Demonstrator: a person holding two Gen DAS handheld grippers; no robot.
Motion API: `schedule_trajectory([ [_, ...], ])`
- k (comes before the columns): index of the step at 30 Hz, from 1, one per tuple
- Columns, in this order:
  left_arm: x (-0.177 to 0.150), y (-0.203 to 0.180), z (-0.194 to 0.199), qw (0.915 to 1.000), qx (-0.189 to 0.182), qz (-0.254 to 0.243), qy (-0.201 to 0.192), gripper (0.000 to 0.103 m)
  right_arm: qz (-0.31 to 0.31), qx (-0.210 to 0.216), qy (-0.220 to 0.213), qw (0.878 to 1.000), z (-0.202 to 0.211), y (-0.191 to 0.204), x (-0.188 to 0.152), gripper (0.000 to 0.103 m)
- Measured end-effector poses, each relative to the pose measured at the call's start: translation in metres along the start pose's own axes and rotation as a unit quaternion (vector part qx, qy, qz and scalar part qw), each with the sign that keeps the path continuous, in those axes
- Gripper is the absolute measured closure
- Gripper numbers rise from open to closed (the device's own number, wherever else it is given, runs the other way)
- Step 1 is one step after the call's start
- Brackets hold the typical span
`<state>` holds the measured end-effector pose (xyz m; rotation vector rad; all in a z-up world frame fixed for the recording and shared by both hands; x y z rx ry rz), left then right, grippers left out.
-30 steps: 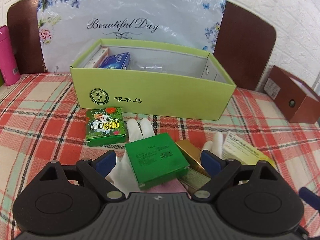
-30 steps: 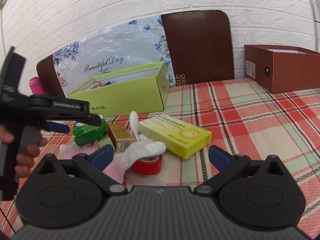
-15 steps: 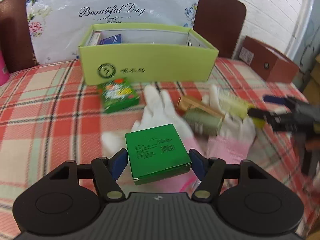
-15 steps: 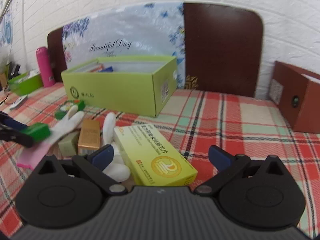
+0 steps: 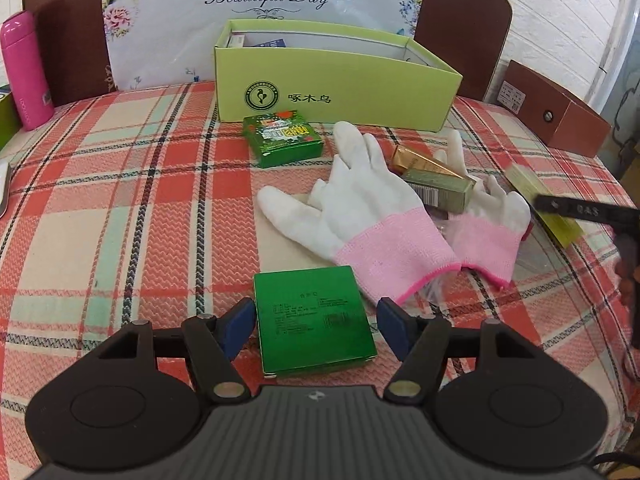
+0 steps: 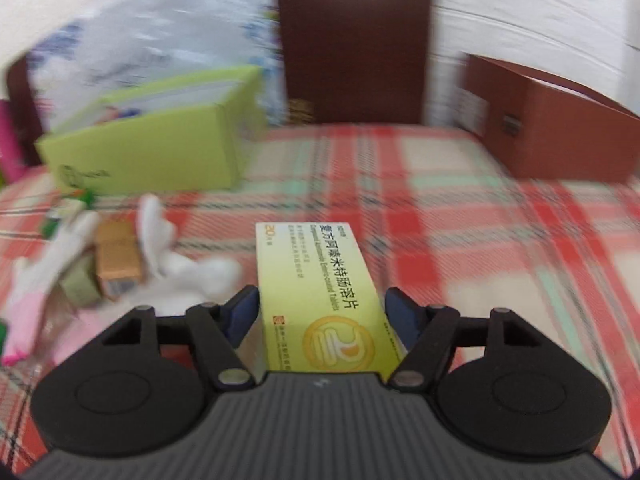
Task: Organize objects
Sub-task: 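Grasp the green square box with the left gripper while the right grasps the yellow medicine box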
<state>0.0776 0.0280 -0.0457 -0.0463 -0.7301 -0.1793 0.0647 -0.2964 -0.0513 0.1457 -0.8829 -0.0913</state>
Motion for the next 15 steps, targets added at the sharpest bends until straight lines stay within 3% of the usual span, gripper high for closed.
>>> schedule_trajectory([
  [1,0.0,-0.002,0.0,1.0,0.002,-0.003,-0.001,0.032,-0.017,0.014,-0.003,1.0,0.011,0.002,-0.009,0.033],
  [3,-0.001,-0.004,-0.001,1.0,0.006,-0.007,-0.001,0.03,-0.04,0.059,-0.006,0.997,0.027,0.007,-0.023,0.014],
  [5,-0.003,-0.006,-0.001,0.9999,0.009,-0.007,0.001,0.029,-0.025,0.067,-0.003,0.997,0.034,0.013,-0.03,0.014],
  [9,-0.003,-0.008,-0.004,0.9998,0.019,0.003,0.002,0.028,0.009,0.029,0.002,1.0,0.029,0.018,-0.027,0.014],
  [15,-0.003,-0.01,-0.01,0.9993,0.032,0.02,0.006,0.032,-0.034,0.009,-0.002,0.999,0.014,0.011,-0.015,0.014],
])
Point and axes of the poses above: each gripper's, at about its wrist camera, not at the fingertips, and z roughly against the way its jaws point, y to its left, x to its top, the point moved 2 cm from there along -z, roughly the way its jaws point, and after that the axes turned 11 degrees about x, right-handed, at the moved point
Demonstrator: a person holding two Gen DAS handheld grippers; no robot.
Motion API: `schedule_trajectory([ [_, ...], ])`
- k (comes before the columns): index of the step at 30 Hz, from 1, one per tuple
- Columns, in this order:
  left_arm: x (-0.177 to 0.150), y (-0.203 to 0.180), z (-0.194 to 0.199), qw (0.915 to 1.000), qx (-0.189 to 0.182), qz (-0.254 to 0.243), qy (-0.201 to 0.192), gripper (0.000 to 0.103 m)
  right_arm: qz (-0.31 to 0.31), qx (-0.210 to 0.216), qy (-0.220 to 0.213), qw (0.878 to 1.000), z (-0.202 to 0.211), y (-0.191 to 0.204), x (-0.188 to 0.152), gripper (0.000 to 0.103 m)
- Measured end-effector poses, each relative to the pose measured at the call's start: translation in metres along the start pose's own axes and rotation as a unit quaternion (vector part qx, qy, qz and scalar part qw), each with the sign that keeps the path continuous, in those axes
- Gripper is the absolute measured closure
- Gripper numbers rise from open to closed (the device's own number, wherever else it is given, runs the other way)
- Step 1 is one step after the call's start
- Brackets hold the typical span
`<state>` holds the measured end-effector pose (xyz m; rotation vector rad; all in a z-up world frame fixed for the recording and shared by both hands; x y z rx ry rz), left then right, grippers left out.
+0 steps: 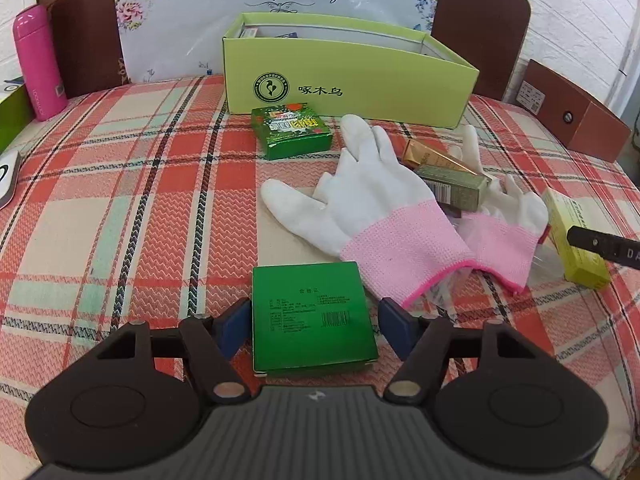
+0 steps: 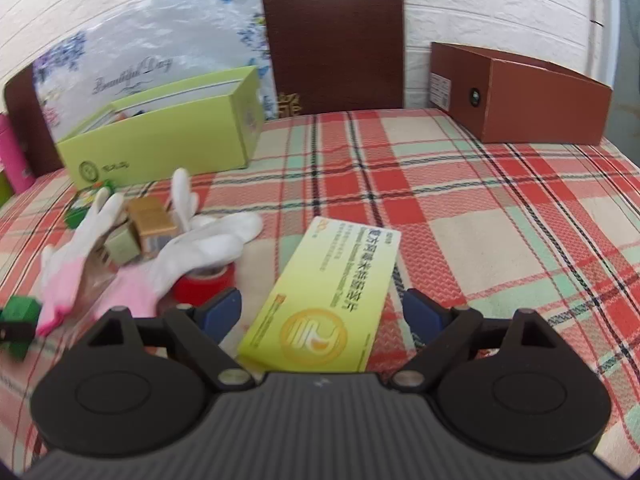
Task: Organize objects
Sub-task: 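Grasp the green square box with the left gripper while the right grasps the yellow medicine box, then carry both boxes into the lime-green box and open both grippers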
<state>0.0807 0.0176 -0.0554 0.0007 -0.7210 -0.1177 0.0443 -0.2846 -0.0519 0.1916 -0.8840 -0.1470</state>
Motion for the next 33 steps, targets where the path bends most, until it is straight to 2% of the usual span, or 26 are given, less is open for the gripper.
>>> schedule_trajectory([
  [2,0.0,-0.002,-0.002,1.0,0.008,-0.002,0.001,0.032,-0.017,0.002,-0.003,1.0,-0.007,-0.002,0.002,0.014],
  [4,-0.001,-0.005,-0.003,0.9998,0.017,-0.013,-0.002,0.034,-0.019,-0.015,-0.002,1.0,-0.014,-0.001,0.002,0.018],
  [6,-0.002,-0.005,-0.002,0.9996,0.021,-0.018,-0.006,0.036,-0.022,-0.024,-0.005,0.999,-0.017,-0.002,-0.001,0.031],
  [11,0.0,-0.001,-0.005,0.9998,0.016,-0.007,-0.006,0.034,-0.043,-0.014,-0.008,0.999,-0.017,-0.009,-0.004,0.032],
  [17,-0.001,-0.004,-0.007,0.9996,0.019,-0.017,-0.013,0.031,-0.019,-0.028,-0.011,0.999,-0.024,-0.003,-0.008,0.029],
  [20,-0.001,0.0,-0.005,0.9997,0.02,-0.008,-0.015,0.038,-0.012,-0.028,-0.02,0.999,-0.023,-0.003,-0.01,0.031],
  [24,0.001,0.005,-0.001,0.9998,0.015,0.002,-0.008,0.038,-0.022,-0.011,-0.022,0.999,-0.01,-0.003,-0.01,0.034],
  [27,0.006,0.008,0.005,0.9998,0.006,0.013,-0.013,0.038,-0.012,-0.001,-0.045,0.999,0.008,0.005,-0.005,0.035],
  [33,0.038,0.004,0.028,0.998,-0.015,0.013,-0.06,0.038,0.019,0.049,-0.092,0.994,0.033,0.031,0.033,0.035],
])
Point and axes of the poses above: each gripper's, at about its wrist camera, not at the fingertips, and z roughly against the way its jaws point, y to its left, x to its top, the point moved 2 cm from there along -z, roughly the way its jaws point, and after that the axes turned 11 degrees about x, right-handed, at the moved point
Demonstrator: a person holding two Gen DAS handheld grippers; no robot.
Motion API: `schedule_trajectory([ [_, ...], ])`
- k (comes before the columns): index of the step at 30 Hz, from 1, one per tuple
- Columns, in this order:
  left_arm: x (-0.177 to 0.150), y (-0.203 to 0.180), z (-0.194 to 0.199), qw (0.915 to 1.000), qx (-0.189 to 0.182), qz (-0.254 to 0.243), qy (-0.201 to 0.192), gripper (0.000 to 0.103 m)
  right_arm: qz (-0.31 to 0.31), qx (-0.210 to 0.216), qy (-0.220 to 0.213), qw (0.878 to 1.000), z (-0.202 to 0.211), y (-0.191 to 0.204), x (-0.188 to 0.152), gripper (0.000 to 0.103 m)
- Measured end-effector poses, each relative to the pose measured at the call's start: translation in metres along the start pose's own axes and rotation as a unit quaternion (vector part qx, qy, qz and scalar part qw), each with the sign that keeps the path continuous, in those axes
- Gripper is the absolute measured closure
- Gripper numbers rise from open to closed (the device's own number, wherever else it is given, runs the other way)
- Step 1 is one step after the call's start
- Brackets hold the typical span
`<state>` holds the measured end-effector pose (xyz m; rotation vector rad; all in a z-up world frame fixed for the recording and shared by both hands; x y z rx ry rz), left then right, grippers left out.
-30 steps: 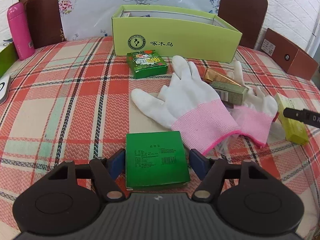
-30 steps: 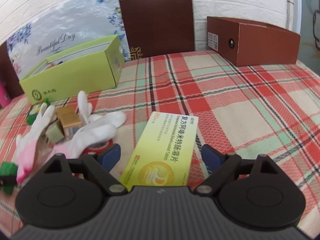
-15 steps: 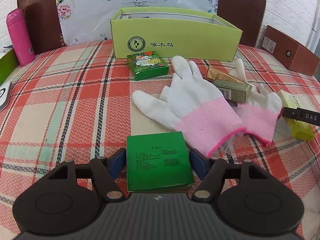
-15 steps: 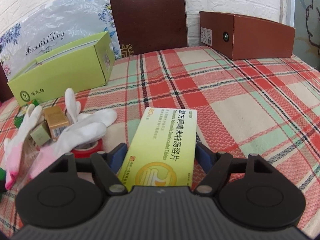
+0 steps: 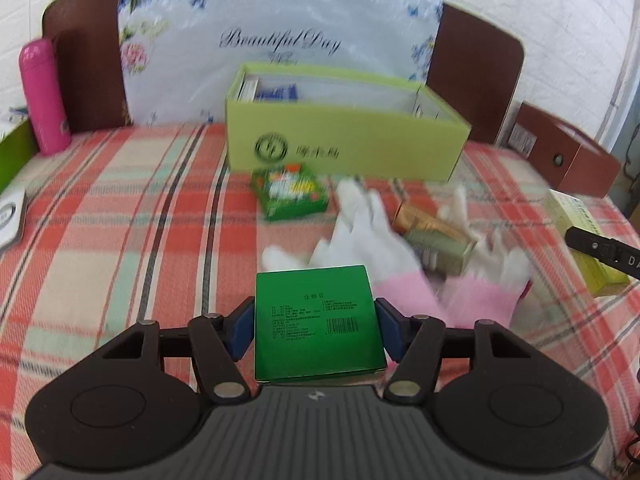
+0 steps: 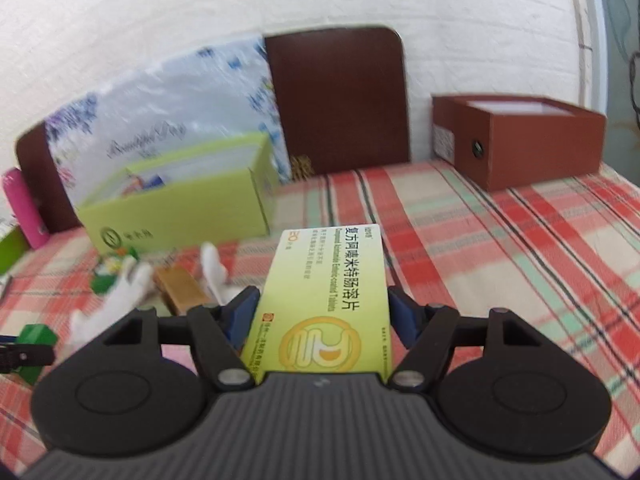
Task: Organize objects
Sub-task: 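Carry both boxes into the lime-green box and open both grippers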
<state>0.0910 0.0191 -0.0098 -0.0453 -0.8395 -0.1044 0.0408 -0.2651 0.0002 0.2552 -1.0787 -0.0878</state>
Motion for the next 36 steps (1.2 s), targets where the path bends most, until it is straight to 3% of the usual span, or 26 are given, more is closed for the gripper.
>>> schedule_trajectory([
  [11,0.095,-0.025,0.008,0.9956,-0.031,-0.005,-0.089,0.038,0.05,0.062,-0.038,0.996,-0.049,0.048,0.075,0.035],
  [21,0.181,-0.038,-0.057,0.9961,-0.018,0.019,-0.084,0.038,0.074,0.055,-0.023,0.995,-0.141,0.055,0.114,0.035],
  [26,0.202,-0.036,-0.106,0.9976,0.0,0.029,-0.063,0.038,0.081,0.049,-0.01,0.995,-0.189,0.052,0.125,0.035],
  [32,0.203,-0.031,-0.149,0.9983,0.008,0.03,-0.049,0.033,0.095,0.066,0.033,0.993,-0.24,0.054,0.115,0.033],
  [33,0.201,-0.03,-0.153,0.9983,0.015,0.033,-0.046,0.023,0.101,0.07,0.042,0.991,-0.244,0.055,0.111,0.029],
  [34,0.199,-0.028,-0.156,0.9982,0.02,0.036,-0.043,0.019,0.111,0.069,0.044,0.99,-0.246,0.056,0.108,0.025],
  [35,0.198,-0.025,-0.158,0.9982,0.02,0.039,-0.042,0.019,0.123,0.069,0.042,0.989,-0.247,0.058,0.106,0.017],
  [36,0.197,-0.023,-0.159,0.9982,0.018,0.042,-0.04,0.019,0.132,0.068,0.039,0.988,-0.246,0.059,0.104,0.014],
])
Point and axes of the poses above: each gripper's, at about its wrist camera, not at the fingertips, and z roughly against the way its jaws point, y to its left, x to its top, the point moved 2 cm from there along -z, roughly the way its jaws point, and after that the axes turned 11 degrees about x, right-handed, at the moved point
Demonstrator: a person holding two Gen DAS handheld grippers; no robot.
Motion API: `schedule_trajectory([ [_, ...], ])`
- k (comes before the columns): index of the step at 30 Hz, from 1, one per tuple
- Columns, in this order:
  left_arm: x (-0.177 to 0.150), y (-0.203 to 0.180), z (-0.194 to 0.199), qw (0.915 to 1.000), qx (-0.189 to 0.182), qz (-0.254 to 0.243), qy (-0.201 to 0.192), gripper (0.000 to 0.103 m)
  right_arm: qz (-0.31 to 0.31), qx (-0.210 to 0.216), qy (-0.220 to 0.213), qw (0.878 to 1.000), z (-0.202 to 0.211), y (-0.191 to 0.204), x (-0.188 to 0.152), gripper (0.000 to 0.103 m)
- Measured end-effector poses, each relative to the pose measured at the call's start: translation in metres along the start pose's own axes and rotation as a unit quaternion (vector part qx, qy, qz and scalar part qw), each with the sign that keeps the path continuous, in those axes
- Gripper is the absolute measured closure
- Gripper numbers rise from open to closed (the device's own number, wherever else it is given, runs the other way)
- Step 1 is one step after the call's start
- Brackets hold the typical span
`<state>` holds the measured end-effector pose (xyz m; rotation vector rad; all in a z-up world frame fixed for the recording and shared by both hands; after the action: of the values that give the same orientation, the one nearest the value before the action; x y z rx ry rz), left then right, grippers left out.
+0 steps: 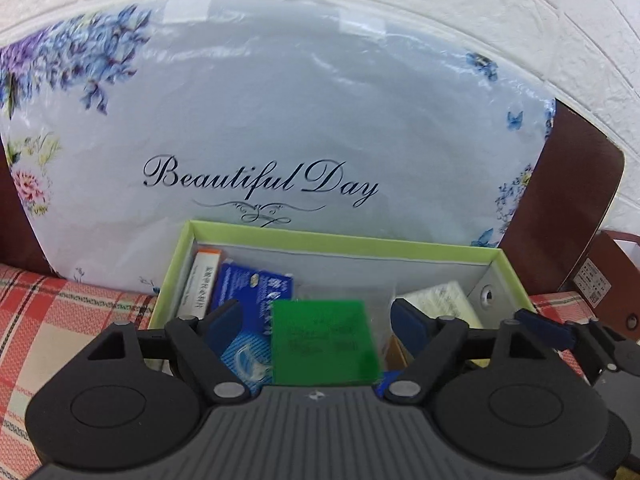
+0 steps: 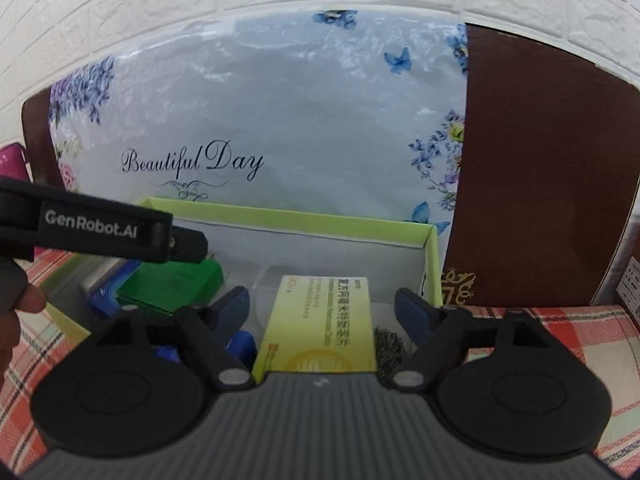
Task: Organize objects
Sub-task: 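Carry both boxes into the lime-green box and open both grippers, then grasp the white-pink glove cuff with the left gripper while the right grasps the cotton swab bag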
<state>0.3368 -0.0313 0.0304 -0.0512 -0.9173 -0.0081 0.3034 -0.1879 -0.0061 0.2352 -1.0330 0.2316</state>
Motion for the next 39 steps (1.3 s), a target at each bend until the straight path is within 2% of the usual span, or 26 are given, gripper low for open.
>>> schedule_trajectory([
  [5,-0.003,0.01,0.002,0.9996,0.009,0.018,0.018,0.019,0.0,0.003,-0.004,1.0,0.011,0.001,0.001,0.011],
  [9,-0.007,0.009,0.025,0.9998,0.014,0.01,0.008,0.019,-0.011,-0.002,-0.027,1.0,0.037,0.004,0.003,0.0],
  [16,-0.024,0.005,0.086,0.9997,0.019,-0.007,-0.015,0.019,-0.022,-0.004,-0.047,0.999,0.097,0.016,-0.007,0.0],
  [24,-0.059,0.006,0.141,0.9991,0.033,-0.01,-0.026,0.019,-0.053,-0.01,-0.055,0.997,0.159,0.026,-0.039,0.0],
  [39,-0.115,0.01,0.181,0.9995,0.028,0.002,-0.015,0.019,-0.09,-0.013,-0.05,0.995,0.213,0.033,-0.085,0.0],
])
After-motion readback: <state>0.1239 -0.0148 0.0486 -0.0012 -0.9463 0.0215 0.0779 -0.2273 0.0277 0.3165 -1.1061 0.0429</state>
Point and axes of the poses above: each gripper's, at about its wrist camera, not at the fingertips, and z roughly against the way its jaws point, y to its left, x to its top, the point moved 2 cm from there along -z, roughly the way its jaws point, and after that the axes turned 11 degrees about x, right-handed, at the moved point
